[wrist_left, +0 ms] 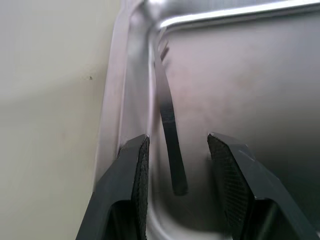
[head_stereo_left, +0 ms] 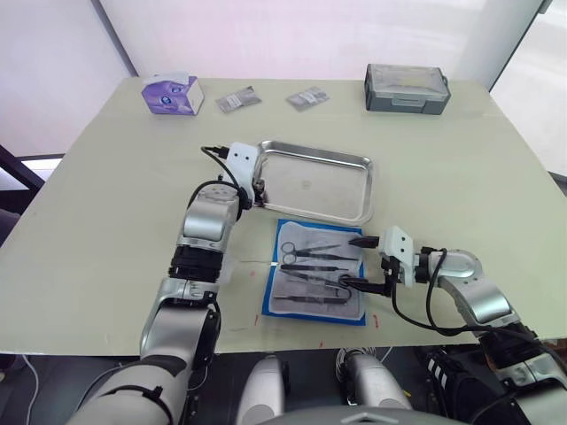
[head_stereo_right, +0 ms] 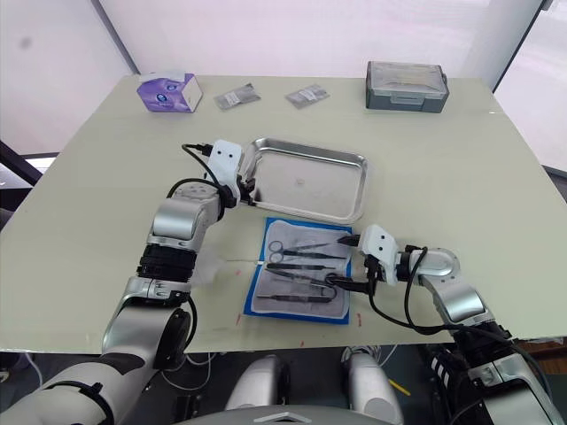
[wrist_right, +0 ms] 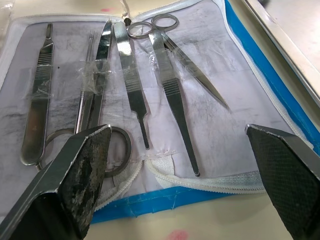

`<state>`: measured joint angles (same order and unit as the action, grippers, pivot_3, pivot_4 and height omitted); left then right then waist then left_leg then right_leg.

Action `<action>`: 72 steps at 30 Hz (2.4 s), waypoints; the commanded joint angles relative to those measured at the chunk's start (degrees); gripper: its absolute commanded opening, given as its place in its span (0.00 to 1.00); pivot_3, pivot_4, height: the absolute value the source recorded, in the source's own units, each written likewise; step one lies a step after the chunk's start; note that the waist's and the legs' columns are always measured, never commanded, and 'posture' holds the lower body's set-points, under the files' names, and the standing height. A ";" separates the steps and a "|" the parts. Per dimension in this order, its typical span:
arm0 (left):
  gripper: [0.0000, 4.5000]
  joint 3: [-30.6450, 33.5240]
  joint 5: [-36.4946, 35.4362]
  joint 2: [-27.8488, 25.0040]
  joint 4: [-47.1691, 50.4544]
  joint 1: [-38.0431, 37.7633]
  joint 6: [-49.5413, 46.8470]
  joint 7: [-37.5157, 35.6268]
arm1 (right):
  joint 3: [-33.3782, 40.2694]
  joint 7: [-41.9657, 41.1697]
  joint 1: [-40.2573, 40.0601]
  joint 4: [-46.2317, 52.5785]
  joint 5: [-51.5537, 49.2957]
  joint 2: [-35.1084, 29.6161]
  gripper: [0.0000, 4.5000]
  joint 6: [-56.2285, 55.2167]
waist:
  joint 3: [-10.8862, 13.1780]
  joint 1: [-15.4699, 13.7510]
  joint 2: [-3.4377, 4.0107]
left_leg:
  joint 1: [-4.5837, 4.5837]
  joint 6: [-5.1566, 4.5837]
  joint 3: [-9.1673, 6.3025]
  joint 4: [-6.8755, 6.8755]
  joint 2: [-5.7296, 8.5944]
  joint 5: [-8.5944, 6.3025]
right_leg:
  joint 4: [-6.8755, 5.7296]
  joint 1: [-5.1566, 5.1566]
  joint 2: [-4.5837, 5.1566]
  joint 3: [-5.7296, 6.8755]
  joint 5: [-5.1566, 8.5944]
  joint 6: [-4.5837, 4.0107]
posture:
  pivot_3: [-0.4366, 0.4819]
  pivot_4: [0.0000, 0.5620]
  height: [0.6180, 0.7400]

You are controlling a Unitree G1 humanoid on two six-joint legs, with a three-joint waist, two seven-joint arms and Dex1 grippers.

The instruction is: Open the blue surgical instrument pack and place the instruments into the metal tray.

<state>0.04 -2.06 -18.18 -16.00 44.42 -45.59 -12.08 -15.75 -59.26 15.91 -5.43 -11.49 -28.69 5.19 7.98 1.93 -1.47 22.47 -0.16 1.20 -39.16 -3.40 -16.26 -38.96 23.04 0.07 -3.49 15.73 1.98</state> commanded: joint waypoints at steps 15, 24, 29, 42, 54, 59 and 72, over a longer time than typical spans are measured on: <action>0.44 -4.69 -13.62 -13.28 13.66 -9.66 21.35 -43.24 | -4.02 0.64 -2.47 -5.06 4.98 0.12 1.00 2.20 | 0.00 0.15 0.02 | -0.05 0.02 0.05 0.07 0.00 0.01 | 0.01 0.00 0.00 -0.02 0.01 -0.01 | 0.48 0.27 0.93; 0.44 -10.53 -12.85 -17.38 14.48 -11.65 24.26 -54.46 | -3.93 0.67 -2.51 -5.03 5.01 0.09 1.00 2.19 | 0.00 0.23 0.02 | -0.06 -0.02 0.05 0.07 0.00 -0.01 | 0.02 0.00 -0.04 -0.04 0.02 -0.01 | 0.48 0.27 0.93; 0.44 -13.33 -10.09 -18.79 12.62 -11.94 27.83 -56.92 | -3.89 0.61 -2.67 -4.78 4.94 -0.05 1.00 2.31 | 0.00 0.22 0.02 | -0.06 -0.02 0.05 0.07 0.00 -0.01 | 0.04 0.00 -0.04 -0.05 0.02 -0.02 | 0.48 0.27 0.93; 0.44 -14.82 -6.36 -17.90 9.83 -12.29 31.51 -57.39 | -3.90 0.47 -3.09 -4.23 4.75 -0.22 1.00 2.52 | 0.00 0.20 0.02 | -0.06 -0.03 0.05 0.07 0.00 -0.01 | 0.04 0.00 -0.04 -0.05 0.02 -0.02 | 0.48 0.27 0.93; 0.44 -15.60 -4.58 -17.23 8.59 -12.76 32.89 -57.12 | -3.83 1.13 -3.27 -4.10 4.67 0.23 1.00 2.52 | 0.00 0.20 0.02 | -0.06 -0.03 0.04 0.07 -0.01 -0.01 | 0.03 0.00 -0.04 -0.05 0.02 -0.02 | 0.48 0.27 0.93; 0.44 -16.11 -3.62 -17.17 7.44 -12.74 34.07 -57.21 | -3.69 1.34 -3.10 -4.17 4.67 0.31 1.00 2.57 | 0.00 0.22 0.02 | -0.07 -0.03 0.05 0.07 -0.01 -0.01 | 0.03 0.00 -0.04 -0.05 0.02 -0.02 | 0.48 0.27 0.93; 0.44 -16.72 -2.07 -16.31 4.66 -11.76 36.39 -56.91 | -3.68 1.55 -3.53 -3.51 4.45 0.20 1.00 3.00 | 0.00 0.22 0.02 | -0.07 -0.03 0.05 0.07 -0.01 -0.01 | 0.03 0.00 -0.05 -0.05 0.02 -0.02 | 0.48 0.27 0.93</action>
<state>-16.47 -4.85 -35.09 -10.16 31.37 -10.23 -69.67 -15.69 -58.41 15.30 -5.06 -11.48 -28.16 5.21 7.97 2.15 -1.45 22.39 -0.19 1.25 -39.09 -3.41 -16.28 -38.93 23.03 0.02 -3.53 15.75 1.96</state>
